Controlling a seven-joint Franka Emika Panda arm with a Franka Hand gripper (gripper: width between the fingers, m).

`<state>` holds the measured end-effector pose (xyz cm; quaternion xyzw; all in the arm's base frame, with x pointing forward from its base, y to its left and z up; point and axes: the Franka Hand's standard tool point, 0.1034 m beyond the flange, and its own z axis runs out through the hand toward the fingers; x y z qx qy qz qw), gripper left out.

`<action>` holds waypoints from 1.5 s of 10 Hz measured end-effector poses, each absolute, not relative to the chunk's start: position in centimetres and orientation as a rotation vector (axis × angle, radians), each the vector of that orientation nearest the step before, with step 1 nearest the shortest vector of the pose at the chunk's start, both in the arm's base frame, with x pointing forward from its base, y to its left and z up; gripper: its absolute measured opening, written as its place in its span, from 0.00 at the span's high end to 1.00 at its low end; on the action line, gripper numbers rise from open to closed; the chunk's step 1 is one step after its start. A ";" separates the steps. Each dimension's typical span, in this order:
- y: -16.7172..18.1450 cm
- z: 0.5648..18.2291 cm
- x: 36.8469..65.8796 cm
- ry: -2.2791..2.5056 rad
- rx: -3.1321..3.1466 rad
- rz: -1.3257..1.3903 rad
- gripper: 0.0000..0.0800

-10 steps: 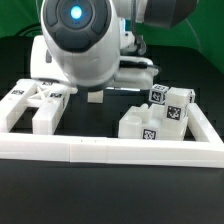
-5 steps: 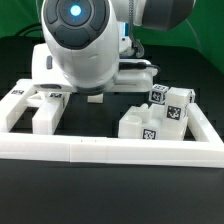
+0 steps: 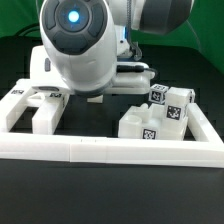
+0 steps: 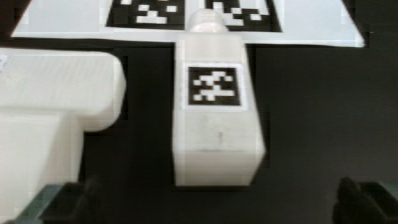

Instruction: Assemble chair

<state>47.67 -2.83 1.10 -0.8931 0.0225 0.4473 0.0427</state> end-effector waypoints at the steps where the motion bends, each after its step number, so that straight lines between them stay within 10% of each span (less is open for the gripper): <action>1: -2.4 0.9 46.7 0.072 -2.735 1.385 0.19; 8: -2.0 0.9 45.6 0.097 -2.730 1.418 0.20; 10: -2.1 0.8 45.6 0.098 -2.731 1.415 0.64; 15: -2.1 2.1 47.3 0.085 -2.746 1.386 0.64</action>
Offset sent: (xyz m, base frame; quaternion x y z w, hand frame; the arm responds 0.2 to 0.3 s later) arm -0.0135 0.0086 -0.0007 -0.0033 -0.0053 0.0118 0.9999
